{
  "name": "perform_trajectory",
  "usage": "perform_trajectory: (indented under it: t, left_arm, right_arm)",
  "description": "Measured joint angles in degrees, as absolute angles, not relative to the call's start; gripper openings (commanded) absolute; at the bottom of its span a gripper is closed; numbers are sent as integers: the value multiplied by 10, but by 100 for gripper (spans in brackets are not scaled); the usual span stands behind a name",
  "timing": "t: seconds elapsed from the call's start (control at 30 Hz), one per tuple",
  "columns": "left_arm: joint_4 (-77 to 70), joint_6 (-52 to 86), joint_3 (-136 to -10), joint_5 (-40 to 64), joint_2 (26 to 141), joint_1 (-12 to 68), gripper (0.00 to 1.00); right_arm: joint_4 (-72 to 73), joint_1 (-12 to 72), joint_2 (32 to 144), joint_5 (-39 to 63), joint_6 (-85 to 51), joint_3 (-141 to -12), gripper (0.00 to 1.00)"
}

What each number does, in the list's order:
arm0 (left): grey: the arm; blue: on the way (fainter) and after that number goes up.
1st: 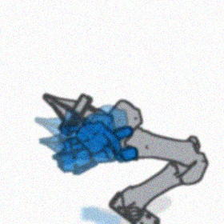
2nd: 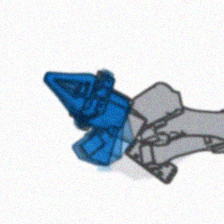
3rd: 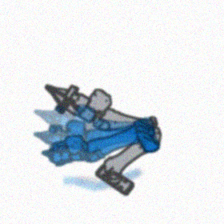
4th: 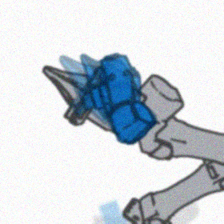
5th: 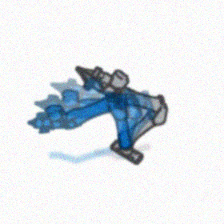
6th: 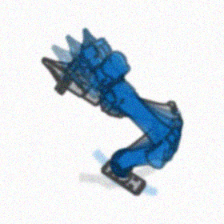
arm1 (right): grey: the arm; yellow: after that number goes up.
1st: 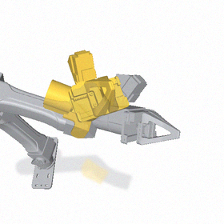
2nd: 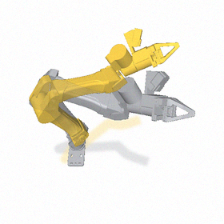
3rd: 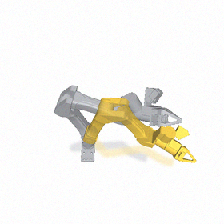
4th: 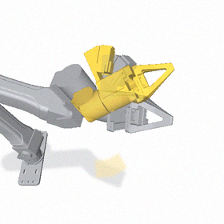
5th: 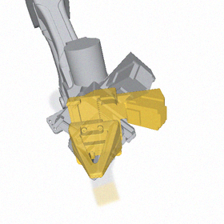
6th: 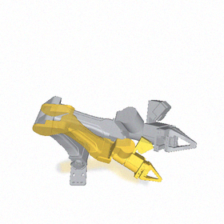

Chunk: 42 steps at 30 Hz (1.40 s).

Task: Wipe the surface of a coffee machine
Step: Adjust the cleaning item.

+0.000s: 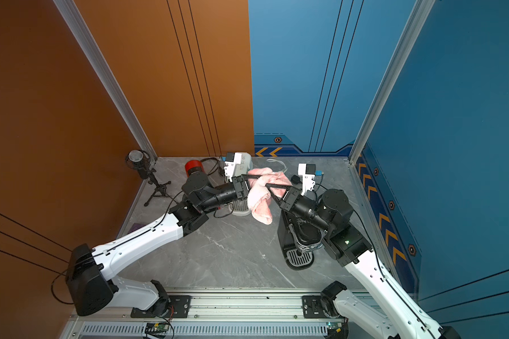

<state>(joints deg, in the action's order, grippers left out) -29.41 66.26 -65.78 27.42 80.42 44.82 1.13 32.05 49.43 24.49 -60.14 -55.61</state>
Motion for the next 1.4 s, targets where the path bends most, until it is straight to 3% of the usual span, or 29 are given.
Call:
perform_trajectory:
  t: [0.1, 0.23, 0.57, 0.67, 0.77, 0.87, 1.0, 1.13, 1.4]
  left_arm:
    - [-292, 667, -656, 270, 810, 449, 74]
    - [-285, 669, -646, 268, 810, 448, 100]
    - [-243, 660, -598, 275, 765, 354, 99]
    - [-177, 609, -605, 266, 733, 345, 90]
    - [-76, 520, -623, 220, 704, 402, 76]
    - [-22, 451, -602, 158, 672, 486, 69]
    - [26, 387, -520, 63, 662, 605, 72]
    - [50, 344, -485, -22, 735, 690, 76]
    - [-10, 324, -524, -65, 911, 716, 78]
  right_arm:
    - [-2, 321, 485, 235, -595, -556, 0]
    - [-30, 326, 471, 223, -577, -558, 0]
    - [-215, 330, 437, 157, -496, -567, 0]
    - [-278, 320, 412, 122, -472, -578, 0]
    - [-338, 283, 401, 90, -446, -610, 0]
    - [-379, 229, 401, 74, -422, -650, 0]
    - [-403, 133, 401, 90, -402, -675, 0]
    - [-421, 55, 408, 133, -390, -675, 0]
    - [-446, -72, 406, 161, -379, -650, 0]
